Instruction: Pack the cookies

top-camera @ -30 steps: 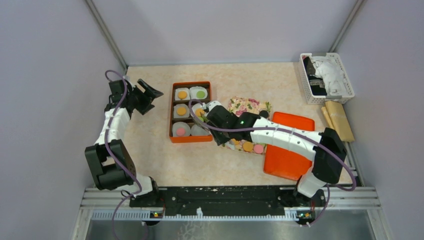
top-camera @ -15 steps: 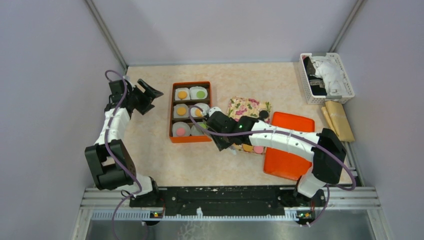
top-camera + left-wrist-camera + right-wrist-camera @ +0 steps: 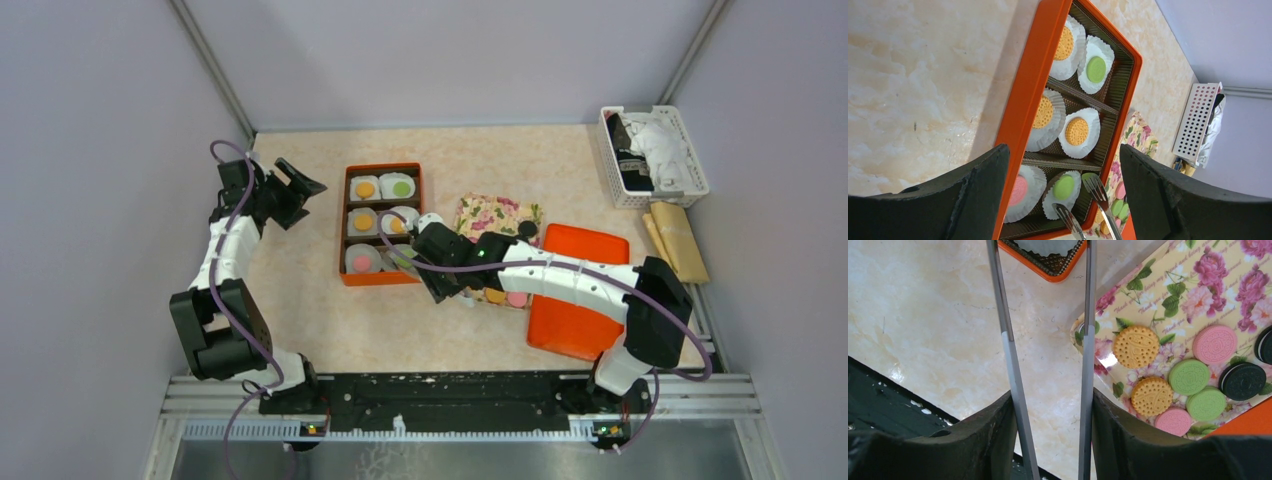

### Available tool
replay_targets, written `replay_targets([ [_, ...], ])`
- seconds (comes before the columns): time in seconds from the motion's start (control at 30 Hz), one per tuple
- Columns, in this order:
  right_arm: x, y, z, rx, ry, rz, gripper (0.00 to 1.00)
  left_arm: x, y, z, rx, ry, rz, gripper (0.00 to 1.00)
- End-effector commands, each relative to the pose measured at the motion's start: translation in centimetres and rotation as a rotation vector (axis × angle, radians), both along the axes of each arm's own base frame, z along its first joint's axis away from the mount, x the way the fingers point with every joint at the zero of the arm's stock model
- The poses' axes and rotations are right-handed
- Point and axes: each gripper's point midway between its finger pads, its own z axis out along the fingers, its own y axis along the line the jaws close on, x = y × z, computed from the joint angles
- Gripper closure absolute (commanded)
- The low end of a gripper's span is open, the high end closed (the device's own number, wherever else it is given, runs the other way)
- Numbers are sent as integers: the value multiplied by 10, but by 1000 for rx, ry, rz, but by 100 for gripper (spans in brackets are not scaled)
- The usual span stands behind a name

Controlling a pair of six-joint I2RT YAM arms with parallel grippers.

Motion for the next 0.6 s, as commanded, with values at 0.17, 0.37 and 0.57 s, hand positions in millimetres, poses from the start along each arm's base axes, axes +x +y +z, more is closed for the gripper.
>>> replay_targets([
  [0.17,8,11,28,70,-74,-20,52,-1,-1,16,19,-61,-14,13],
  [0.37,12,14,43,102,-98,-26,56,0,-2,16,18,-61,-15,13],
  [0.57,23,8,79,143,-187,-75,57,1,-1,19,19,-69,-16,14],
])
